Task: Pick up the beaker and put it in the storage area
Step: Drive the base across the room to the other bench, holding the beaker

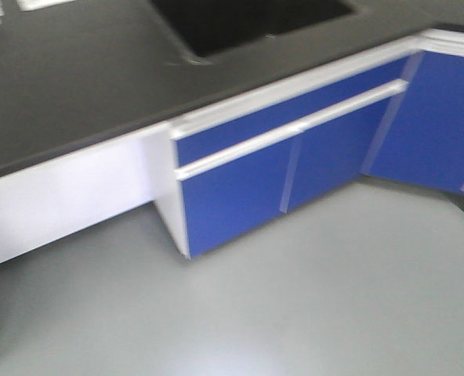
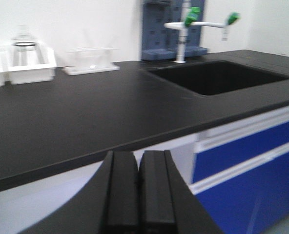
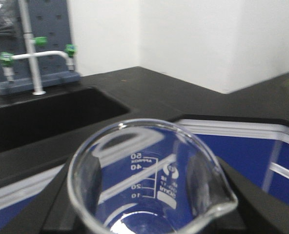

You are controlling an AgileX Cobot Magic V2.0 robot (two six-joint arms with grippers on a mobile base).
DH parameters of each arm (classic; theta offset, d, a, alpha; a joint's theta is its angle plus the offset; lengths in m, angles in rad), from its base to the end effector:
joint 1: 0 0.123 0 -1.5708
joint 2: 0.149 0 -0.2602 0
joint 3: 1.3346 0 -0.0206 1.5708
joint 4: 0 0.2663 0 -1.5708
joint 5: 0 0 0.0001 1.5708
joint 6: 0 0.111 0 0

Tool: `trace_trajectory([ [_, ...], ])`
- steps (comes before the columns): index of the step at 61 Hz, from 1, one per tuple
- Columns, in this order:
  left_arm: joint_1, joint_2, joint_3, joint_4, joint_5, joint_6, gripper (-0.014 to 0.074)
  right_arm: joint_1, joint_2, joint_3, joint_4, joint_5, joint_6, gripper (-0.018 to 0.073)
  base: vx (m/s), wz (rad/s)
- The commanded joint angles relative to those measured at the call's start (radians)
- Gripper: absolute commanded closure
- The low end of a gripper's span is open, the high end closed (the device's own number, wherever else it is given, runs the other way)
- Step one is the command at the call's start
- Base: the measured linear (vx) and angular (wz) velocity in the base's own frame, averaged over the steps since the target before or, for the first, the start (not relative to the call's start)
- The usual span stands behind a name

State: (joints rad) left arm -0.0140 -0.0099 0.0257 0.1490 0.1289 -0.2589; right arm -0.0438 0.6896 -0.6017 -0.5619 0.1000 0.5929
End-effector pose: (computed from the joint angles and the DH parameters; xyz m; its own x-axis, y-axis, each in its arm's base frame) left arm 0.1173 0.0005 0.1923 -0.0552 -0.1101 -0.9924 -0.0112 0.9939 -0.1097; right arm 0.2023 -0.0148 0.3274 -0.0820 0.0368 -0.9960 0.0995 0.9946 0.0286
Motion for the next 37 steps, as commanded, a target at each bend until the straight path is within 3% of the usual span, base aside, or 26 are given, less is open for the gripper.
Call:
trace_trajectory([
  [1, -0.008, -0.017, 0.022, -0.006, -0.081, -0.006, 0.0605, -0.001, -0.003, -0.032, -0.013, -0.065, -0.001, 0.0563, -0.29, -0.73],
  [37, -0.008, -0.017, 0.022, -0.006, -0.081, -0.006, 0.0605, -0.001, -0.003, -0.032, -0.013, -0.065, -0.001, 0.0563, -0.21, -0.71],
])
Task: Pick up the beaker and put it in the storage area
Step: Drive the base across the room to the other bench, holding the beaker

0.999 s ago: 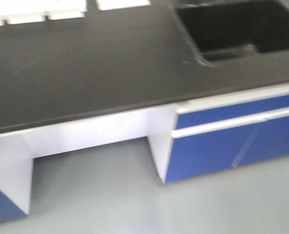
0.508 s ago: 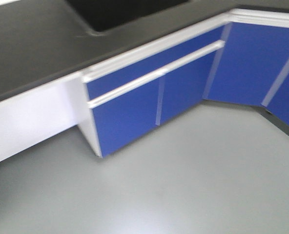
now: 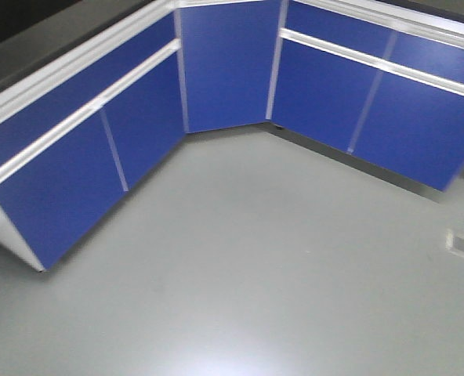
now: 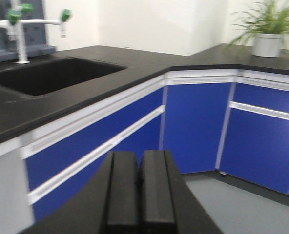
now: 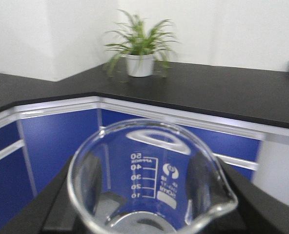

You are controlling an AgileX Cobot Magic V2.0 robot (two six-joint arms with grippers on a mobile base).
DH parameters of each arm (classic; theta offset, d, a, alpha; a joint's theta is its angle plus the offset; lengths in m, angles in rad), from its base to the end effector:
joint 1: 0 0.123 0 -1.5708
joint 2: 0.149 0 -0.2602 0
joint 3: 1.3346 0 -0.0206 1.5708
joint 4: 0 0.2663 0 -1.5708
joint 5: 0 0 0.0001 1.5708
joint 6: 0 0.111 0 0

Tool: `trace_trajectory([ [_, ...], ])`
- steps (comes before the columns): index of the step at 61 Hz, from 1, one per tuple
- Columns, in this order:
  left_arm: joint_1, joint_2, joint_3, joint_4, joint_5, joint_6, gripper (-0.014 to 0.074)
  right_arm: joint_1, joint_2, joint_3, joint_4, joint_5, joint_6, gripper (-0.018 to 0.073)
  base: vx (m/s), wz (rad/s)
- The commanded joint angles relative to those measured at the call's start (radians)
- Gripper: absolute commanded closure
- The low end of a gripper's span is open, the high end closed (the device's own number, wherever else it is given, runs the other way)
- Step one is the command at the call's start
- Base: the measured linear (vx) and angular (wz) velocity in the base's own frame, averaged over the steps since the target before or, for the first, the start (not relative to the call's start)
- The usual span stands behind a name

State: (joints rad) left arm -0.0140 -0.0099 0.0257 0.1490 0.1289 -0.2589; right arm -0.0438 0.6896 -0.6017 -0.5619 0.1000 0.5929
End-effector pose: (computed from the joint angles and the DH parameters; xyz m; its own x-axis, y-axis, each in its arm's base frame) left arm 0.1173 0.0005 0.1923 -0.0552 -0.1101 -0.9924 -0.0112 0.9939 -0.1097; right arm 0.2023 -0.0148 0.3274 -0.0820 0.0368 -0.9960 0.0995 0.9946 0.0286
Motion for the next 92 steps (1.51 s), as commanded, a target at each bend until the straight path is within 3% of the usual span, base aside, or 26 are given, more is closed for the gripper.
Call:
trace_trajectory([
  [1, -0.008, -0.017, 0.022, -0.006, -0.081, -0.006, 0.0605, -0.001, -0.003, -0.032, -0.013, -0.065, -0.001, 0.0563, -0.13, -0.68],
  [42, -0.008, -0.017, 0.022, -0.006, -0.081, -0.006, 0.0605, -0.001, -0.01, -0.032, -0.013, -0.065, -0.001, 0.0563, -0.04, -0.71],
  [92, -0.008, -0.017, 0.022, -0.006, -0.081, -0.006, 0.0605, -0.001, -0.011, -0.032, -0.013, -0.065, -0.001, 0.0563, 0.2, -0.36],
])
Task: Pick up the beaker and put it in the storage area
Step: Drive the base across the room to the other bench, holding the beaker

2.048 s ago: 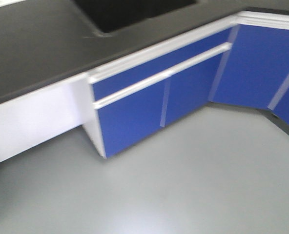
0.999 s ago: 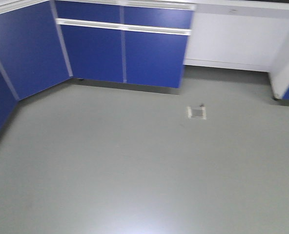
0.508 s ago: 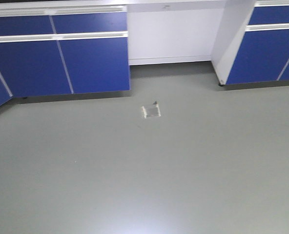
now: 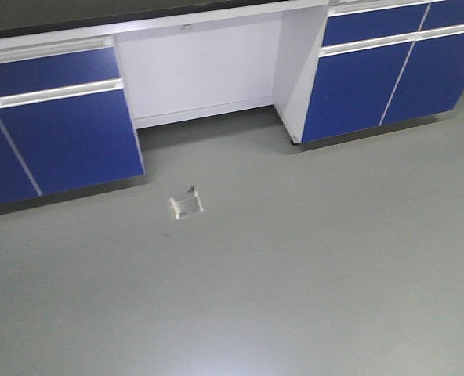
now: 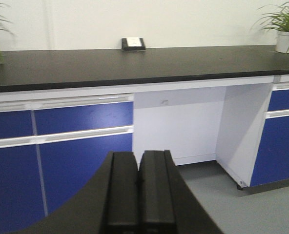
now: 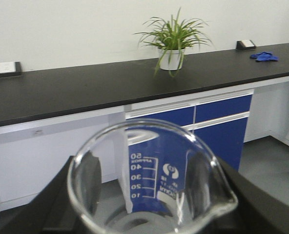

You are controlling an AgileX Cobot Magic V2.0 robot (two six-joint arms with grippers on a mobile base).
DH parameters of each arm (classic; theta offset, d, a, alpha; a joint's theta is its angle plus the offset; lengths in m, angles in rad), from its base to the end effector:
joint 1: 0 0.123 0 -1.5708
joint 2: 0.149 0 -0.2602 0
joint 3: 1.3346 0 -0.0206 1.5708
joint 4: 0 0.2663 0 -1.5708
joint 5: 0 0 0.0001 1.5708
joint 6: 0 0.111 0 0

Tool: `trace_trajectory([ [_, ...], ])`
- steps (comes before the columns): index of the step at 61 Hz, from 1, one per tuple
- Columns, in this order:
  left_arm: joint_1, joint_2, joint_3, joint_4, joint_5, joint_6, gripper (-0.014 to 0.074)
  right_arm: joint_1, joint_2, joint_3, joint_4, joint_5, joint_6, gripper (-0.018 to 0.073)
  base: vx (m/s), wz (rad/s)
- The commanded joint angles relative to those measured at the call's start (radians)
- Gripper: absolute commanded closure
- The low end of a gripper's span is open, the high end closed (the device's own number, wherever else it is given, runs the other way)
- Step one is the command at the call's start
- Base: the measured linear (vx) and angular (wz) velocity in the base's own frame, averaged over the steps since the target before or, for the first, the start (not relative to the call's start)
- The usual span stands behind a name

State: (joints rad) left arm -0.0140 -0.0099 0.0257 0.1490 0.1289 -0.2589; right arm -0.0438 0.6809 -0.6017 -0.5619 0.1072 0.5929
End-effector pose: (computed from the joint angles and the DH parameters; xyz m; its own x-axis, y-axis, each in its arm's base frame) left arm 0.1173 0.0005 0.1923 -0.0552 -0.1101 -0.9924 -0.0112 0.9939 -0.1097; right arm 0.2005 -0.0152 0.3285 -0.0792 0.0370 -0.9962 0.1032 0.9942 0.0288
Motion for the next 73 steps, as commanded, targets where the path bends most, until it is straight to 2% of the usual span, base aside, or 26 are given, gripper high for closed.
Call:
trace_trajectory([
  [1, -0.008, -0.017, 0.022, -0.006, -0.081, -0.006, 0.0605, -0.001, -0.003, -0.032, -0.013, -0.072, -0.001, 0.0563, 0.32, -0.3],
  [50, -0.008, -0.017, 0.022, -0.006, -0.081, -0.006, 0.0605, -0.001, -0.003, -0.032, -0.013, -0.072, -0.002, 0.0563, 0.41, -0.34],
  [73, -0.008, -0.017, 0.022, -0.006, -0.081, -0.006, 0.0605, -0.002, -0.003, -0.032, -0.013, -0.072, -0.002, 0.0563, 0.49, 0.16],
])
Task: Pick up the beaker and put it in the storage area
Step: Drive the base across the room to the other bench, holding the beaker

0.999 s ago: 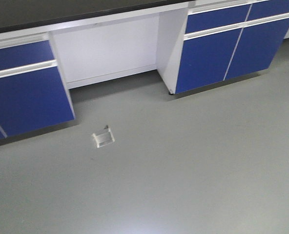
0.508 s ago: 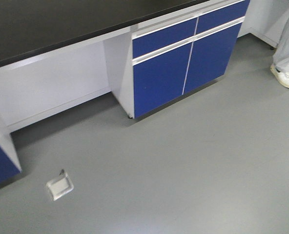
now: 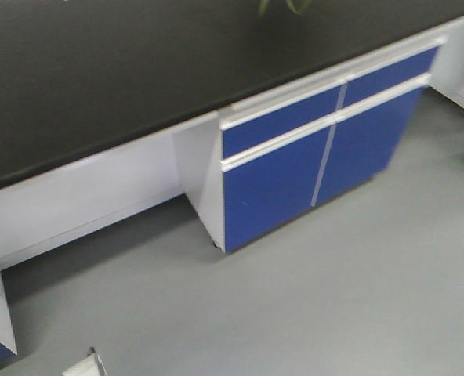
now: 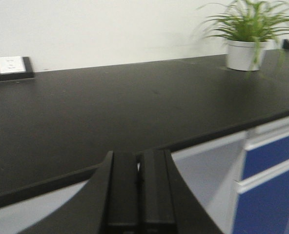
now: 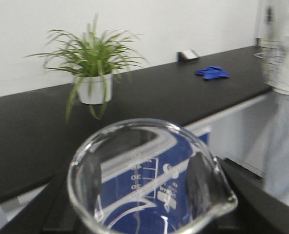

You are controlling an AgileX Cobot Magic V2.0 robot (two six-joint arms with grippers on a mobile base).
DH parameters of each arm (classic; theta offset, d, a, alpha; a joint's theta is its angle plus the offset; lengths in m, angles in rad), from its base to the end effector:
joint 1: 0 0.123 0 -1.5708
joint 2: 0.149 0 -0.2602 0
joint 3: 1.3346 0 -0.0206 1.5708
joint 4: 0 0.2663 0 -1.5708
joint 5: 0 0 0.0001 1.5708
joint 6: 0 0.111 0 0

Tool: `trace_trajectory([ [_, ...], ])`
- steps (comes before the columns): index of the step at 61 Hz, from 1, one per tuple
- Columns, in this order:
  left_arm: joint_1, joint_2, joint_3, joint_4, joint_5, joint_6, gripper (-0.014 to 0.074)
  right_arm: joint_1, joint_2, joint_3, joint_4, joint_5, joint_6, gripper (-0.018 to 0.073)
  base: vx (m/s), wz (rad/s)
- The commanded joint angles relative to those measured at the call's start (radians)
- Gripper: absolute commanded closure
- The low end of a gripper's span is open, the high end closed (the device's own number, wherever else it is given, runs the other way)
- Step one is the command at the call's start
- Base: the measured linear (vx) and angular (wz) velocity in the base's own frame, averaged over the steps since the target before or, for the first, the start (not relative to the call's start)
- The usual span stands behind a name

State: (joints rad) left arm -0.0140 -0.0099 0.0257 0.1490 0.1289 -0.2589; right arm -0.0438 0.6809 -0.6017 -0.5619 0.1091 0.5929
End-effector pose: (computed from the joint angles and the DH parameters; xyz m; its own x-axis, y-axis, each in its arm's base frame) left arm 0.1173 0.0005 0.1923 -0.0552 -0.1101 -0.9924 -0.0112 0.9939 -0.1097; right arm 0.2004 -0.0153 0.3283 -0.0808 0.0372 -0.9960 0.1042 0.9941 0.0287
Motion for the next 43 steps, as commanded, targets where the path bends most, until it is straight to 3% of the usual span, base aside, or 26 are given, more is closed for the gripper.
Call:
trace_trajectory([
  [1, -0.008, -0.017, 0.022, -0.006, -0.081, -0.006, 0.0605, -0.002, -0.003, -0.032, -0.013, -0.074, -0.002, 0.0563, 0.5, 0.51],
  [43, -0.008, -0.017, 0.022, -0.006, -0.081, -0.006, 0.0605, -0.002, -0.003, -0.032, -0.013, -0.074, -0.002, 0.0563, 0.41, 0.58],
])
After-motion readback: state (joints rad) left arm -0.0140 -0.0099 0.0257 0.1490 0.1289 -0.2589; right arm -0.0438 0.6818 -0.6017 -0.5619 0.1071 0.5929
